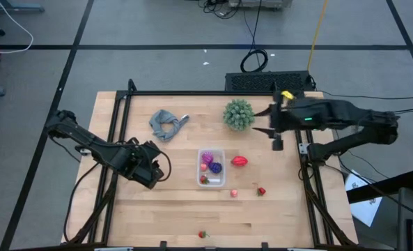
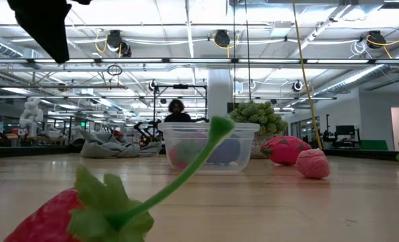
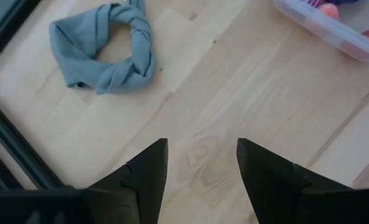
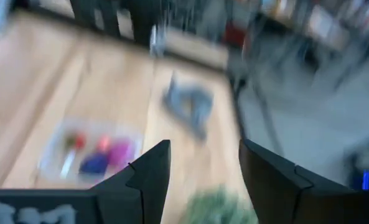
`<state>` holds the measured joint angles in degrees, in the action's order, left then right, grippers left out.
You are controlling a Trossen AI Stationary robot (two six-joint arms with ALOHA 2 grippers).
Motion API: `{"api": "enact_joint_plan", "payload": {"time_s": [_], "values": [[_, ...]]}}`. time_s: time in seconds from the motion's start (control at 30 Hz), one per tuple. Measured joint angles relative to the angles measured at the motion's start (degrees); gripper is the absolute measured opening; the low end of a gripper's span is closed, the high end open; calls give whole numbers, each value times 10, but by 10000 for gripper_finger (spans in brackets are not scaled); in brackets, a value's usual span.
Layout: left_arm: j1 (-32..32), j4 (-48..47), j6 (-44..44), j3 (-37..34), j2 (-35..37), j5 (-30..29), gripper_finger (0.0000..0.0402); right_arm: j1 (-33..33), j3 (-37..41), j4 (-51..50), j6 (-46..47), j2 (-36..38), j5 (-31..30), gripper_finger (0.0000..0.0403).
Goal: Pick and placing Produce into tupperware
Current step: Put the dragonfruit into the transparent bin
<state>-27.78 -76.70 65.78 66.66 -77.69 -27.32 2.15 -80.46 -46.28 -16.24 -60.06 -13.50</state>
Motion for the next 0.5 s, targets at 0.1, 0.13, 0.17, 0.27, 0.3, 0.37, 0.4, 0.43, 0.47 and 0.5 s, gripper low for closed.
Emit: {"api": "enact_joint_plan", "payload": {"time_s": [0.1, 0.13, 0.17, 0.27, 0.3, 0.37, 0.4, 0.43, 0.47, 0.5], "values": [[0, 1, 0, -1, 0, 11, 198, 0, -53, -126, 69, -67, -1, 183], [0, 1, 1, -1, 0, 13, 198, 0, -66, -162, 93, -84, 1, 183], [0, 1, 1, -1, 0, 14, 198, 0, -76, -195, 115, -101, 1, 183], [0, 1, 2, -1, 0, 14, 198, 0, -84, -273, 163, -139, 14, 183], [0, 1, 2, -1, 0, 14, 198, 0, -84, -291, 175, -150, 30, 183], [0, 1, 2, -1, 0, 14, 198, 0, -83, -313, 189, -168, 64, 183], [0, 1, 2, -1, 0, 14, 198, 0, -83, -315, 194, -176, 80, 183], [0, 1, 2, -1, 0, 14, 198, 0, -83, -312, 196, -182, 90, 183], [0, 1, 2, -1, 0, 14, 198, 3, -83, -305, 200, -188, 94, 183], [0, 1, 2, -1, 0, 14, 198, 5, -83, -294, 202, -194, 98, 183]]}}
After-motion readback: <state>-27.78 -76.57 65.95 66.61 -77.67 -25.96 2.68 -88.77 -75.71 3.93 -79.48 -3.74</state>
